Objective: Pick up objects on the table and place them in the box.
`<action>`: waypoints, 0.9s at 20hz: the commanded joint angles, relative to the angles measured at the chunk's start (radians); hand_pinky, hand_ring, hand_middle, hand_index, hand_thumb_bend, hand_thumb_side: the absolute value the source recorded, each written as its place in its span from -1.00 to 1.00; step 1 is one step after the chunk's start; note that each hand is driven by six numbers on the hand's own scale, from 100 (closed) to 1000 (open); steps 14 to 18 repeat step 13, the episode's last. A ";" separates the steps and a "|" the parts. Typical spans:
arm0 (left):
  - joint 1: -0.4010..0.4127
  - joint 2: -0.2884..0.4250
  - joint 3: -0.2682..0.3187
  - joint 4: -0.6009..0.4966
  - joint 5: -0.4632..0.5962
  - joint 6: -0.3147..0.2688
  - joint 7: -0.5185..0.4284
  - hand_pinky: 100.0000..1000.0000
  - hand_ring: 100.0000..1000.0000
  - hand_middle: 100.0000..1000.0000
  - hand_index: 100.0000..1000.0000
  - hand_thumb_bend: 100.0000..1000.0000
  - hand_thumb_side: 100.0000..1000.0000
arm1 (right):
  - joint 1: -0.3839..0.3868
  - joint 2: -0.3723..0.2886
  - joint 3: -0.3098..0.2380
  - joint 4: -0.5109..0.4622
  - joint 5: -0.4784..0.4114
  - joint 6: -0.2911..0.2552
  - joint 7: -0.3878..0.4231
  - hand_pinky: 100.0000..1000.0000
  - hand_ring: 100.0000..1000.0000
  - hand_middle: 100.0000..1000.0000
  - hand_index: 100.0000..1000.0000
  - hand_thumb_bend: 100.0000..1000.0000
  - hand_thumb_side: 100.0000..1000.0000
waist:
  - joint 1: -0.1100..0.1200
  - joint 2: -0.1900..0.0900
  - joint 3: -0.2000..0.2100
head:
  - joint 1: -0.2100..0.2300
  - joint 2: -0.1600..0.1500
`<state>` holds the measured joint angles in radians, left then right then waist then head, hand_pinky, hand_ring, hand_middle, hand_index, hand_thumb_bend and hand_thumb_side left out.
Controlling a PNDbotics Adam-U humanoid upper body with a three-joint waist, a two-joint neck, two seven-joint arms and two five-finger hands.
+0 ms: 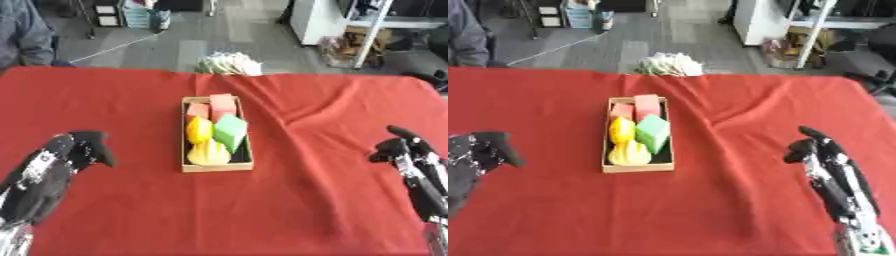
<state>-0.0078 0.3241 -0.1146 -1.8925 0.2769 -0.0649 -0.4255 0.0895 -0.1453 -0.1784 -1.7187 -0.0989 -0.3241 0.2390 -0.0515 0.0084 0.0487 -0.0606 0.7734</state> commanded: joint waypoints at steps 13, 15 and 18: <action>-0.003 0.001 -0.004 -0.009 -0.002 0.008 -0.004 0.36 0.11 0.05 0.52 -1.00 0.78 | -0.004 -0.004 -0.001 -0.033 0.005 0.002 -0.011 0.10 -0.02 0.03 0.64 -1.00 -0.14 | 0.006 0.005 -0.001 | -0.017 -0.003; -0.003 0.001 -0.004 -0.009 -0.002 0.008 -0.004 0.36 0.11 0.05 0.52 -1.00 0.78 | -0.004 -0.004 -0.001 -0.033 0.005 0.002 -0.011 0.10 -0.02 0.03 0.64 -1.00 -0.14 | 0.006 0.005 -0.001 | -0.017 -0.003; -0.003 0.001 -0.004 -0.009 -0.002 0.008 -0.004 0.36 0.11 0.05 0.52 -1.00 0.78 | -0.004 -0.004 -0.001 -0.033 0.005 0.002 -0.011 0.10 -0.02 0.03 0.64 -1.00 -0.14 | 0.006 0.005 -0.001 | -0.017 -0.003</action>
